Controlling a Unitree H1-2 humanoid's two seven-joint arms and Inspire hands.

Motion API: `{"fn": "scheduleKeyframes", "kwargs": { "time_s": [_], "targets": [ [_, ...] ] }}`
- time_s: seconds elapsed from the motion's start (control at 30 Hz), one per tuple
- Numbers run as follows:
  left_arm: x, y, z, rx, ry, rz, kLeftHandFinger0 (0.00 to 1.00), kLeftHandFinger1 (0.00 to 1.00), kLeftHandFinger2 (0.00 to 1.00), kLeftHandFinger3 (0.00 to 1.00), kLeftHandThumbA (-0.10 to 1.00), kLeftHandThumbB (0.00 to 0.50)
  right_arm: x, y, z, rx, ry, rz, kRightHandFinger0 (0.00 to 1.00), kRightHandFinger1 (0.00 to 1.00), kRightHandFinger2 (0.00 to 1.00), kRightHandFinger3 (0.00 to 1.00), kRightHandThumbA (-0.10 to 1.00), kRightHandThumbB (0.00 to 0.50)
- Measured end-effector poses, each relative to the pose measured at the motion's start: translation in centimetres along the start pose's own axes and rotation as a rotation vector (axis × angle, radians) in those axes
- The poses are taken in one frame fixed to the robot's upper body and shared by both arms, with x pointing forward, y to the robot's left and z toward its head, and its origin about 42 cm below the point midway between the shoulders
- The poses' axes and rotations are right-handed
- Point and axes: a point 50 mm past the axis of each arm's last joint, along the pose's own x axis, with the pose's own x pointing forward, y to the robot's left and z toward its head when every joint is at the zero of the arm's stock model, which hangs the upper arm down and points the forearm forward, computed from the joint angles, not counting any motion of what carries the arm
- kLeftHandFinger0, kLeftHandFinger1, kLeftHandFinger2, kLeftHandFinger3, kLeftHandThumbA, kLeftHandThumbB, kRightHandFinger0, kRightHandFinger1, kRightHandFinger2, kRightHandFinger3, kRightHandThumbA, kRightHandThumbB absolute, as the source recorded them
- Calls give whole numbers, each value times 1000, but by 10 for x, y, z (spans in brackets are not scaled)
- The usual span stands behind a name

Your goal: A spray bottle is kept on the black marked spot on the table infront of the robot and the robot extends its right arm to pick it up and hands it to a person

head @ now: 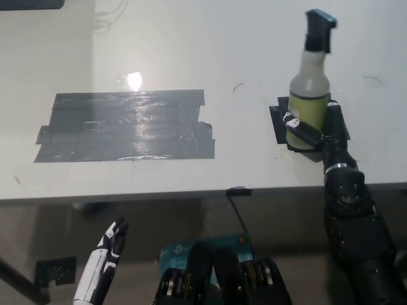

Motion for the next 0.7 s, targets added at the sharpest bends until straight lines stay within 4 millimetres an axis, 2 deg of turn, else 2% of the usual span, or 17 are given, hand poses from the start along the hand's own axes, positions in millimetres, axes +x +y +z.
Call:
{"fn": "scheduleKeyframes", "kwargs": {
  "time_s": [0.17, 0.33, 0.4, 0.5, 0.63, 0.7],
  "targets": [
    [0, 2, 0, 8, 0, -3, 1000, 1000, 1000, 1000, 1000, 251, -6, 0, 4, -16, -32, -26, 125, 552, 871, 904, -100, 140],
    [2, 3, 1, 11, -5, -5, 1000, 1000, 1000, 1000, 1000, 257, -14, -3, 23, -3, -103, -46, 136, 568, 908, 959, -100, 132],
    [5, 3, 2, 11, -11, -5, 1000, 1000, 1000, 1000, 1000, 254, -15, -4, 33, 1, -126, -47, 123, 556, 903, 935, -100, 135],
    [6, 2, 3, 11, -13, -7, 1000, 1000, 1000, 1000, 1000, 244, -18, 0, 53, 27, -160, -40, 66, 450, 806, 902, -100, 132],
    [6, 0, 4, 10, -16, -16, 1000, 1000, 1000, 1000, 1000, 268, -28, 23, 80, 107, -190, 26, 42, 453, 832, 893, -100, 127],
    [6, -1, 5, 11, -18, -19, 1000, 1000, 1000, 1000, 1000, 262, -30, 33, 84, 129, -182, 54, 35, 470, 864, 897, -100, 120]
  ]
}}
